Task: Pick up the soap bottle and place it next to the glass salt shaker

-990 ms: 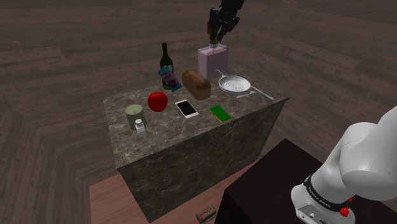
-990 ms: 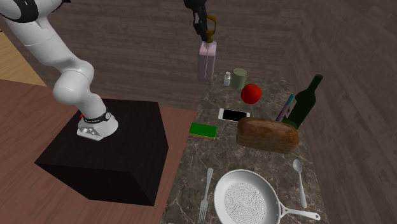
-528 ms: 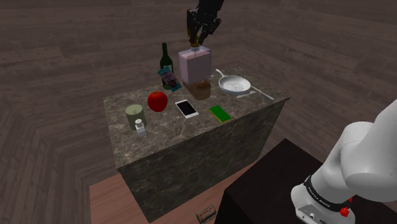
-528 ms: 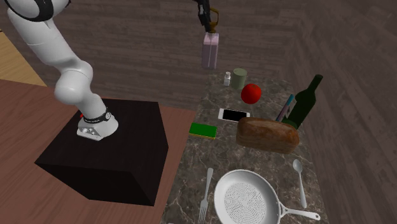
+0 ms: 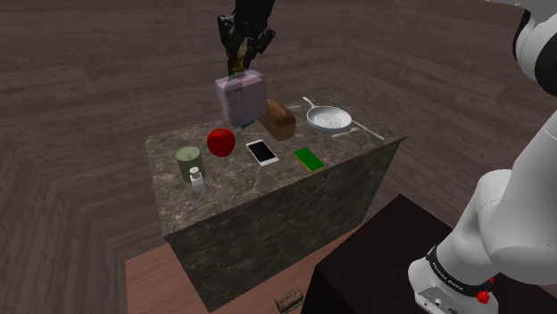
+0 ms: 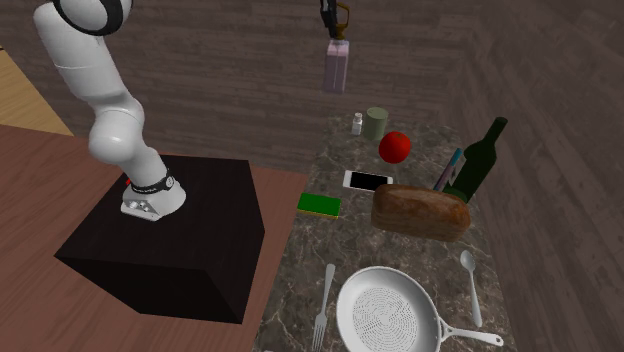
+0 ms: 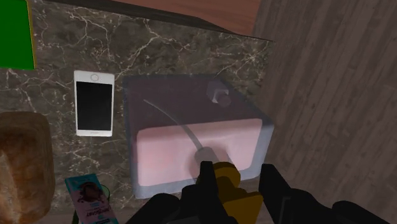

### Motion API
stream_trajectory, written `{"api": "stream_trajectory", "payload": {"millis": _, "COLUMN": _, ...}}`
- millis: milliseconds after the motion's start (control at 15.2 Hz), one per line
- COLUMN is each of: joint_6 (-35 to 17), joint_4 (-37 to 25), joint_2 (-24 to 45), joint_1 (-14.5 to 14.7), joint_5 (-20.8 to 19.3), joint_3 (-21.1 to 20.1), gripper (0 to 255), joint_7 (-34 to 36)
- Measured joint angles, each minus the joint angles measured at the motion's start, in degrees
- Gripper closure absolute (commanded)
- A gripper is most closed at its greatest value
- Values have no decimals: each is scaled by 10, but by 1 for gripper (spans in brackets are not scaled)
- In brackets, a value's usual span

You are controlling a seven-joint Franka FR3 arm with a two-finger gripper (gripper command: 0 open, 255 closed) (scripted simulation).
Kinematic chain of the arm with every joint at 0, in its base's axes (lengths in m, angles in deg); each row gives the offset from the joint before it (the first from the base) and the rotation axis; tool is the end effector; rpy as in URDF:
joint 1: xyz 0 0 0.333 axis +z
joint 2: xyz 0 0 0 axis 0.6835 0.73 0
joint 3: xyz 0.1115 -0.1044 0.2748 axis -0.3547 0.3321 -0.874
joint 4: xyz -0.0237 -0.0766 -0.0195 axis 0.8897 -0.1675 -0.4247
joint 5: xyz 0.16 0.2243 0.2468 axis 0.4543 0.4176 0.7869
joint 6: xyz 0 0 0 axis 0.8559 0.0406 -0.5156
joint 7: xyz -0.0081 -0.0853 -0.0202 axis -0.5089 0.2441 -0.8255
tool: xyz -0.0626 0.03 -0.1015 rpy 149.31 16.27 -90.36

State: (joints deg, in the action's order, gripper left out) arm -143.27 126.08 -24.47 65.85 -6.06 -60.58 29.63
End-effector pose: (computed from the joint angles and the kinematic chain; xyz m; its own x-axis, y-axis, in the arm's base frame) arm 0.5351 0.2335 0.6597 0.9689 -0.0657 0.2384 -0.0067 -0.9707 -0.2403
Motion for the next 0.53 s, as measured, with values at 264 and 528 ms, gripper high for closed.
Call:
{"api": "stream_trajectory", "payload": {"millis": 264, "joint_6": 13, "joint_4": -80, "joint_2": 62, "joint_1": 30, "joint_5": -20, "joint_3": -20, "gripper": 255, "joint_7": 52}}
{"api": "stream_trajectory", "payload": {"millis": 528, "joint_6": -9, "joint_4": -67, "joint_2": 70, "joint_1": 37, "joint_5": -24, "joint_3": -24, "gripper": 255, "joint_7": 62}}
